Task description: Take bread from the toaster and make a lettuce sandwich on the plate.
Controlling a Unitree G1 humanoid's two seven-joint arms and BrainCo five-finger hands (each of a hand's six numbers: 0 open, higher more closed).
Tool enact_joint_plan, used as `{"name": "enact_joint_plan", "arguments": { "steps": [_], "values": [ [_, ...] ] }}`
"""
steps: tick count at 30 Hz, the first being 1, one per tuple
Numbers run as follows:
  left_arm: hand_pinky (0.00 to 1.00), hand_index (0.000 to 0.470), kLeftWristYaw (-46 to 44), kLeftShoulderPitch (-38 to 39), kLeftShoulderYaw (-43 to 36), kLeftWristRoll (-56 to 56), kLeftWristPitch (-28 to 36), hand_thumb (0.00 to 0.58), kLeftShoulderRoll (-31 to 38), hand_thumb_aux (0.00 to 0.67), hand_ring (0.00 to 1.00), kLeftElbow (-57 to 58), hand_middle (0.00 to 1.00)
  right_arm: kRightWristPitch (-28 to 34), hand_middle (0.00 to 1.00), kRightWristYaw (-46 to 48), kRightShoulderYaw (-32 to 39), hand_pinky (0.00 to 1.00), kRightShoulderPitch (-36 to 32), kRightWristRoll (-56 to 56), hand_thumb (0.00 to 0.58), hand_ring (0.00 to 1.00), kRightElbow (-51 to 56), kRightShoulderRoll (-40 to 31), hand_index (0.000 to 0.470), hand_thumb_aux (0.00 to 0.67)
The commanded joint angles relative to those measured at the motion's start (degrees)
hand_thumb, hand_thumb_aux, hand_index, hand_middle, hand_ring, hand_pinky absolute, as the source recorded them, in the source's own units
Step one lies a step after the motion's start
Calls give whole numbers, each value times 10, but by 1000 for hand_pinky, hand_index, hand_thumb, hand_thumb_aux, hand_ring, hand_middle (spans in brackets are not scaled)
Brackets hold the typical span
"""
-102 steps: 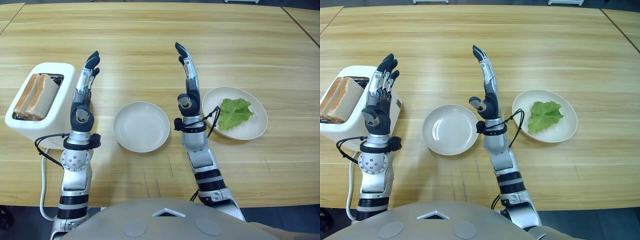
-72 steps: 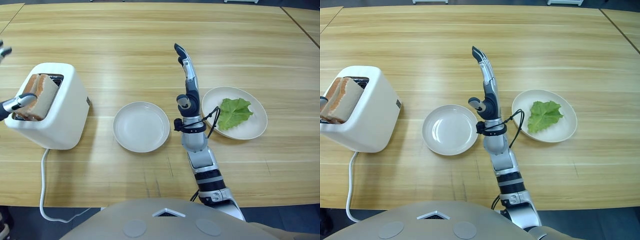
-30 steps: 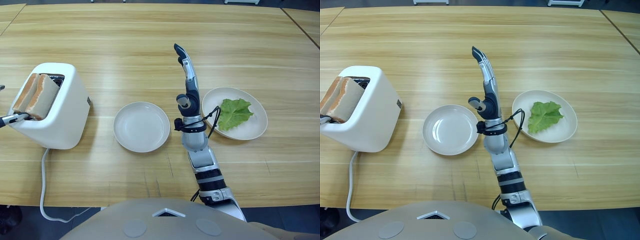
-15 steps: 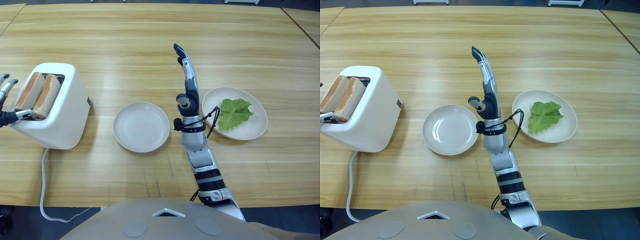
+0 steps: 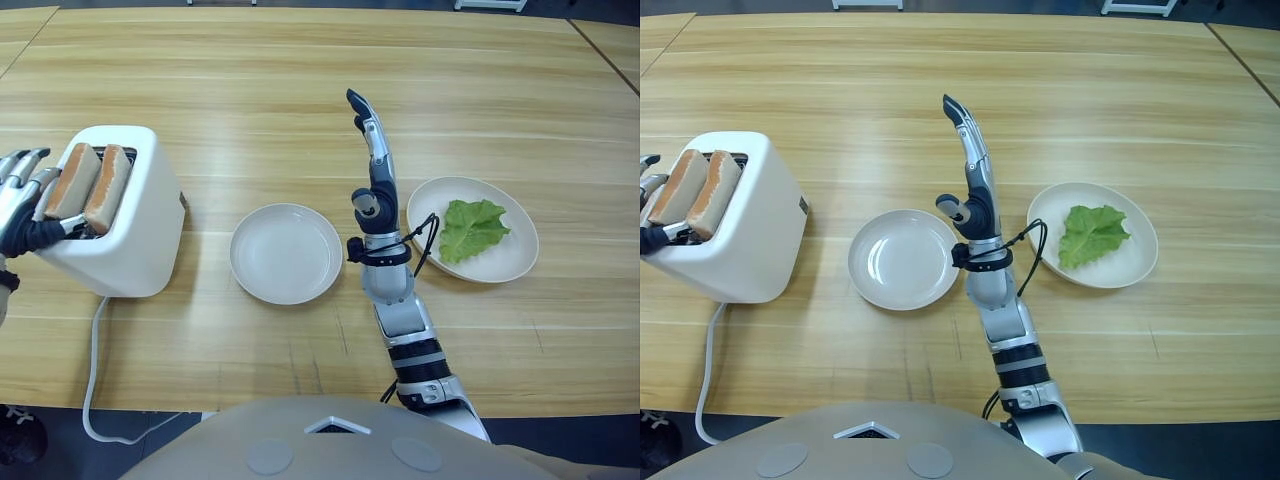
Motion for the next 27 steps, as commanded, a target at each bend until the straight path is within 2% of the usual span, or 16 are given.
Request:
{"name": "enact_joint_plan", "arguments": {
  "steps": [1,18,22,27],
  "values": [
    [0,470,10,-12,-4,-17,-12,580,-21,670,0,-34,0,3,0,0,2,0,1,-4,0,0,8,0,0,0],
    [0,470,94,-75,78,-80,-27,580,-85,670,0,-99,0,0,0,-5,6,0,-2,-10,0,0,17,-1,0,0],
    [0,470,89,-103,93,-156,-39,580,-107,670,0,-145,0,-2,0,-14,-1,0,-2,-9,0,0,15,0,0,0],
    [0,470,31,-136,59,-297,-10,580,-140,670,0,-197,0,-2,0,-22,-9,0,-3,-7,0,0,9,1,0,0]
  ]
}}
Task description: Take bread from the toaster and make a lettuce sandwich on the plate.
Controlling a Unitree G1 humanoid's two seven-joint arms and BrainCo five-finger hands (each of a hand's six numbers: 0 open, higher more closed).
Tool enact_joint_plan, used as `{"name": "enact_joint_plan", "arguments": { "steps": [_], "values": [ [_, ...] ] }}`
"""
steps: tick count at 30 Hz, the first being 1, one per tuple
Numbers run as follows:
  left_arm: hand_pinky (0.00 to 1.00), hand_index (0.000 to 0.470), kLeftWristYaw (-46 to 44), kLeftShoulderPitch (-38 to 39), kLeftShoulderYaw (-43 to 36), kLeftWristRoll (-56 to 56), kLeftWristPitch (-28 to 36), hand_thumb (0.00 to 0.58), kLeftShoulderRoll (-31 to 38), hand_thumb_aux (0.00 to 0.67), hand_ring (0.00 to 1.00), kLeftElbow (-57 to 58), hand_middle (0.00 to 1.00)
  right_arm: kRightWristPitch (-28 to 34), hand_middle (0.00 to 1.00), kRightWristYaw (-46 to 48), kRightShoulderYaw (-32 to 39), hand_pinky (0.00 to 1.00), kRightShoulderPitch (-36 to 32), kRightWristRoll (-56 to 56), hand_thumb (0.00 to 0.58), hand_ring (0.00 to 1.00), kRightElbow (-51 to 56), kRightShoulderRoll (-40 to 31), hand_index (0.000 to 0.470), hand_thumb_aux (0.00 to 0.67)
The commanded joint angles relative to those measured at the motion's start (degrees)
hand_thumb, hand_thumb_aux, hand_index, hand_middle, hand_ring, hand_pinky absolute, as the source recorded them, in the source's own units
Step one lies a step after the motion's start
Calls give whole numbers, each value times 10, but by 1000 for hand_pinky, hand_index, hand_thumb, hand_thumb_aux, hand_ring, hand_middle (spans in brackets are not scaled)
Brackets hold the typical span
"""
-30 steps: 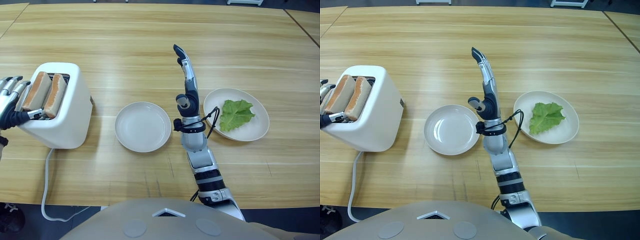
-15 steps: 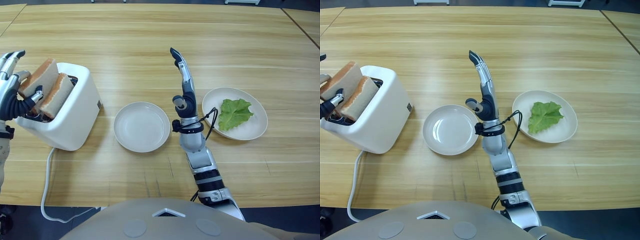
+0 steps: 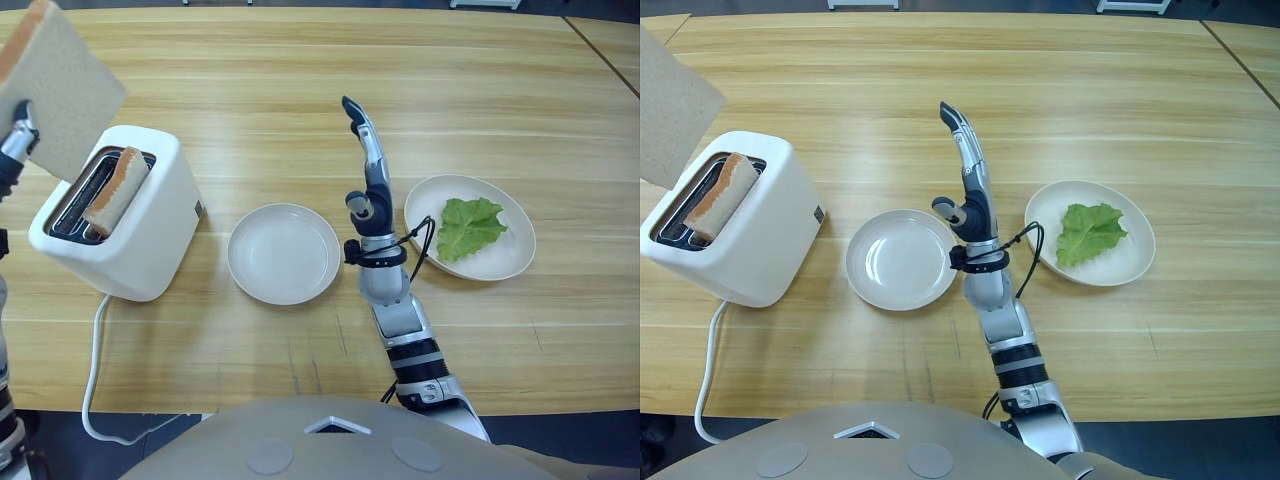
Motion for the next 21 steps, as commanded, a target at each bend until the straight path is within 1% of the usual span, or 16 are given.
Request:
{"name": "enact_joint_plan", "arguments": {
  "steps": [1,2,4,6,8,9,11,16,21],
  "values": [
    [0,470,-59,-30,-46,-122,34,580,-27,670,0,-41,0,2,0,-7,-10,0,-5,3,0,0,-7,1,0,0],
    [0,470,-74,-37,-65,-157,47,580,-35,670,0,-50,0,2,0,-8,-14,0,-7,5,0,0,-8,-1,0,0],
    [0,470,-109,-55,-126,-210,77,580,-53,670,0,-59,0,5,0,-10,-26,0,-11,11,0,0,-13,-5,0,0],
    [0,470,-136,-73,-206,-233,110,580,-82,670,0,-53,0,5,0,-12,-39,0,-17,11,0,0,-17,-12,0,0],
    [0,470,-161,-87,-288,-197,130,580,-97,670,0,-17,0,6,0,-14,-53,0,-24,10,0,0,-17,-21,0,0],
    [0,470,-174,-93,-320,-174,129,580,-97,670,0,15,0,6,0,-15,-59,0,-27,10,0,0,-16,-24,0,0],
    [0,470,-198,-105,-368,-147,130,580,-100,670,0,80,0,5,0,-16,-66,0,-30,10,0,0,-14,-29,0,0],
    [0,470,-244,-119,-448,-110,112,580,-116,670,0,204,0,1,0,-20,-67,0,-27,5,0,0,-13,-30,0,0],
    [0,470,-248,-120,-484,-57,94,580,-113,670,0,273,0,-1,0,-19,-60,0,-25,-4,0,0,-11,-29,0,0]
  ]
}}
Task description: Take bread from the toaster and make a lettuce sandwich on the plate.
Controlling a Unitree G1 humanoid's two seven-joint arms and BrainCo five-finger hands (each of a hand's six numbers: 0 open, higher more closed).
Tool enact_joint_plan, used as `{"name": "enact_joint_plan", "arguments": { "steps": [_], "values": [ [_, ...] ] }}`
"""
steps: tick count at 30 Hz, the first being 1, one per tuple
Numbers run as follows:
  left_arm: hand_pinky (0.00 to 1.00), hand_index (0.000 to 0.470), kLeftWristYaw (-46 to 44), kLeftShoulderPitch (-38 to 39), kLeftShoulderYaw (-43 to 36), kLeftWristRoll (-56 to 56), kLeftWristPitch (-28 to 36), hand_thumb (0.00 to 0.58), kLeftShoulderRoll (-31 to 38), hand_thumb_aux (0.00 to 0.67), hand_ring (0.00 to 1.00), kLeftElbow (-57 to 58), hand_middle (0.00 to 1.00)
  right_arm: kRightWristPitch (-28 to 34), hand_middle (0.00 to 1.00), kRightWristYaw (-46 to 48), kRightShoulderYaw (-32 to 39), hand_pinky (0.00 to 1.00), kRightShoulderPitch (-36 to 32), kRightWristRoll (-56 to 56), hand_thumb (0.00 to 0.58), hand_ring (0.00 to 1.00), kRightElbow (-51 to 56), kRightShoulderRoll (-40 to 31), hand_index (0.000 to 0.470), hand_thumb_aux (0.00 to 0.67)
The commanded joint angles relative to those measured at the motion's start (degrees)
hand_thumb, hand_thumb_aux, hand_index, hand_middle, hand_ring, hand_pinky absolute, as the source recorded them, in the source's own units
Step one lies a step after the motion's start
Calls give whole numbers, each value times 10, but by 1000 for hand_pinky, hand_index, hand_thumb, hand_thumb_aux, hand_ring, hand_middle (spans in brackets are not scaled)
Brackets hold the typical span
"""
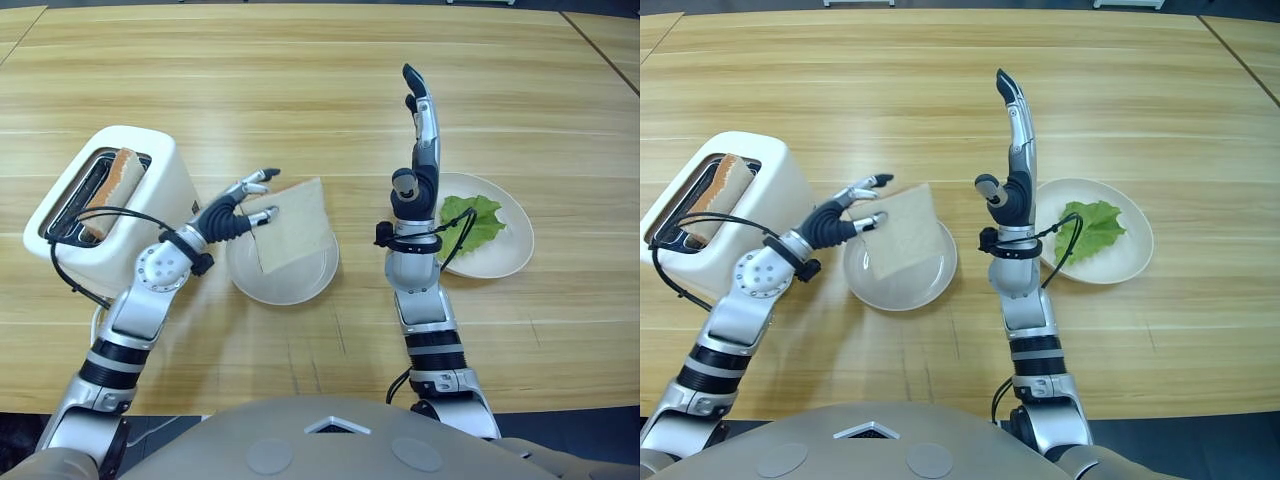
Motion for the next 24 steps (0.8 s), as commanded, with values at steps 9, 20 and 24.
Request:
{"name": "enact_joint_plan", "arguments": {
  "steps": [9,20,24],
  "values": [
    [0,358,40,-5,-26,142,-1,547,15,510,0,53,0,0,0,-2,4,0,0,-12,0,0,1,-8,0,0],
    [0,0,43,15,-3,180,39,0,7,0,0,-41,0,76,0,-6,-109,0,-49,-88,0,0,89,-205,0,0],
    [0,0,86,17,36,159,42,0,-21,0,0,-54,0,176,0,-22,-61,0,-79,-229,0,0,238,-344,0,0]
  ]
}}
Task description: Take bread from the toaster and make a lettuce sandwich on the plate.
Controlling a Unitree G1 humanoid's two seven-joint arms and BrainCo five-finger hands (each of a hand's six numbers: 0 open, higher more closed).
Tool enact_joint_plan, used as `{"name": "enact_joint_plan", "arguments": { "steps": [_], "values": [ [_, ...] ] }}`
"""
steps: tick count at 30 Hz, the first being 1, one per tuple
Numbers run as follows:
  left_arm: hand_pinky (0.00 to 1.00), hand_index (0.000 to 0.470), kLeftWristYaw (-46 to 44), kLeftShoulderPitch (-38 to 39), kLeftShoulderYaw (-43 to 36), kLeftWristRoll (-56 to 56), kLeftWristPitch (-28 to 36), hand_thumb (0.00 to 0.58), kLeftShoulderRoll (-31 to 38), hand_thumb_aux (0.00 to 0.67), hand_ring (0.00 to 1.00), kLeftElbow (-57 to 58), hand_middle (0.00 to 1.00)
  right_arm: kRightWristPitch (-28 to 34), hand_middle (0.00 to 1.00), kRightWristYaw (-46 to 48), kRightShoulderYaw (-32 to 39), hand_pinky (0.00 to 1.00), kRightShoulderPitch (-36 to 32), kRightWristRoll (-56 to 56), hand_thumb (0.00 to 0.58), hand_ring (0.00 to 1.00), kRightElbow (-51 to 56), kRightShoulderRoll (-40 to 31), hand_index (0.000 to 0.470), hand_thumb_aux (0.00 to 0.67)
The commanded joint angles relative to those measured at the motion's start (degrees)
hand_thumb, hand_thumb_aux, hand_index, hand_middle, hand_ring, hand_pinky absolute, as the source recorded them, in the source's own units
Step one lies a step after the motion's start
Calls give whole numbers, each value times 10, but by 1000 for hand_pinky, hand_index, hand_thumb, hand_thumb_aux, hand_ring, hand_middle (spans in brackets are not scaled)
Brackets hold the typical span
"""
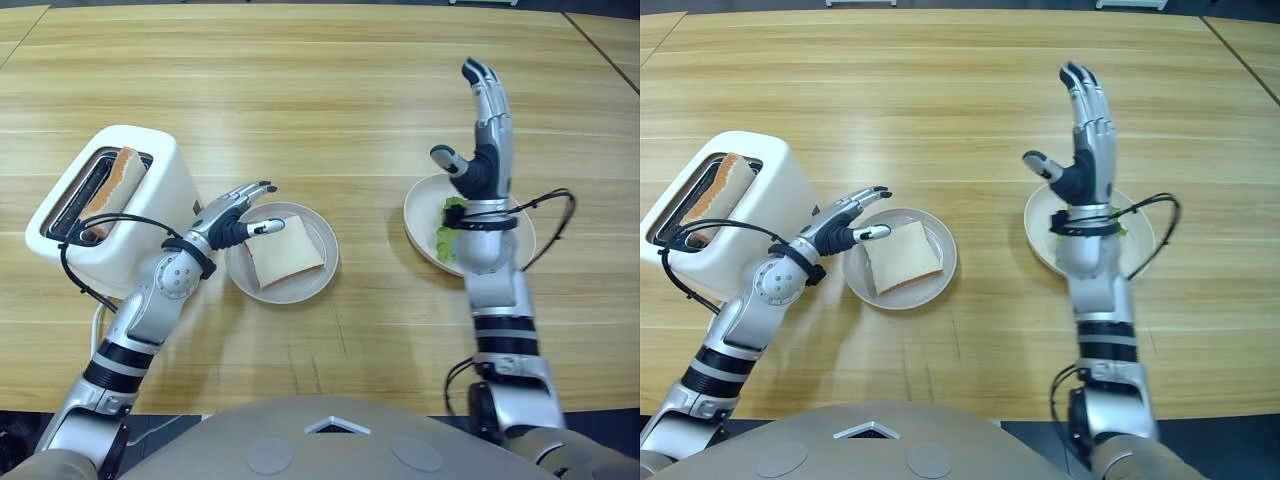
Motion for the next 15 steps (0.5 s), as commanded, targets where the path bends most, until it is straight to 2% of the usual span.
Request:
{"name": "enact_joint_plan", "arguments": {
  "steps": [1,6,15],
  "values": [
    [0,0,46,1,46,-31,2,0,-38,0,0,-23,0,88,0,-8,62,0,-27,-131,0,0,132,-113,0,0],
    [0,0,96,7,83,-107,-60,0,-99,0,0,-75,0,130,0,49,139,0,-49,-168,0,0,244,-163,0,0],
    [0,0,93,22,81,-105,-94,0,-99,0,0,-62,0,116,0,85,213,0,-59,-156,0,0,322,-195,0,0]
  ]
}}
